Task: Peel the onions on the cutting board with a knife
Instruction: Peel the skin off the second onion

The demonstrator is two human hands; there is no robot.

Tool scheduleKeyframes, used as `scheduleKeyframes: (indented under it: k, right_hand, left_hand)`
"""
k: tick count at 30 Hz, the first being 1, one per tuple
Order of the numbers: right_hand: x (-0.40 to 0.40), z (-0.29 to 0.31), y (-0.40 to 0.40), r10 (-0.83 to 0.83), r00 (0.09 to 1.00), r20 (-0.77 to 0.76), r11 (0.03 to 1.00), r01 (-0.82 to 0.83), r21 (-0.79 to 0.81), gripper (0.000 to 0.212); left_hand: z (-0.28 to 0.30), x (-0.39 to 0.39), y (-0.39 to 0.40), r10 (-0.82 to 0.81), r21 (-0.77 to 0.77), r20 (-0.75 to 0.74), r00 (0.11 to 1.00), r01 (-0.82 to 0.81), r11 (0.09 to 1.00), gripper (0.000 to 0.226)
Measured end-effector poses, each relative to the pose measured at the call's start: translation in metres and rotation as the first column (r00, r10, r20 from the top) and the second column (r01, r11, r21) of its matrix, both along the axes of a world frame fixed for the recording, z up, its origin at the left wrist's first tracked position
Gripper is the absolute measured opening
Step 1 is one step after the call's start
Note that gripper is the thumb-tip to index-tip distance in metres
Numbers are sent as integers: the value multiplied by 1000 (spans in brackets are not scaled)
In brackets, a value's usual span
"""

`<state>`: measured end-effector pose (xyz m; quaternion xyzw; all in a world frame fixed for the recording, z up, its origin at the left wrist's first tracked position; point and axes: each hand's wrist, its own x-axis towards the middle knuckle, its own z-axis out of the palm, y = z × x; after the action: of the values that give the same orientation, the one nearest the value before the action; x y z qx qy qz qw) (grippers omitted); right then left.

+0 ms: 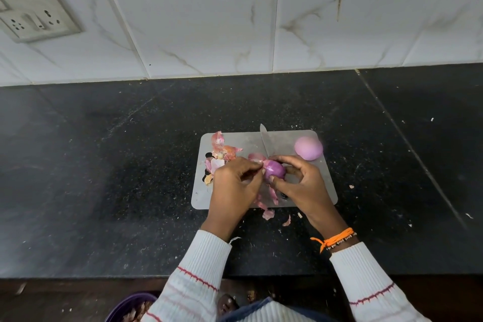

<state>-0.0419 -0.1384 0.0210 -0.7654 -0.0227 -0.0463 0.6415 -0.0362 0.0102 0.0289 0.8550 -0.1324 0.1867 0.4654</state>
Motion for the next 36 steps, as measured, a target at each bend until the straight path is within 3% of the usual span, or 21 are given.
scheduleKeyframes:
  k: [6,12,15,22,30,33,36]
  right_hand:
    - [-1,0,1,-3,1000,-19,999,4,32,41]
    - [-1,-2,0,17,998,-62,992,-9,128,39]
    - [0,-2,-3,25,996,-83,987,-11,160,37]
    - [0,-4,-3,72,996,-62,986,-61,154,38]
    - [2,-7,-5,86,995,-50,989,-80,125,39]
    - [2,-6,-3,102,994,-42,988,-97,120,40]
    - [1,-6,-2,130,990,-56,979,-119,167,42]
  left_hand:
    - [-3,1,-1,-4,56,-8,1000,4,998,13]
    - [-3,2,-2,69,-33,-27,997,-70,997,14]
    - [-3,-1,-4,24,-89,-76,997,-31,996,15]
    - [-5,2,0,-6,44,14,1000,5,999,11]
    - [-6,4,-1,-37,138,13,999,34,990,8]
    - [-7,5,-3,16,79,-61,998,-11,997,9]
    - [-6,5,-3,81,-87,-170,982,-96,992,8]
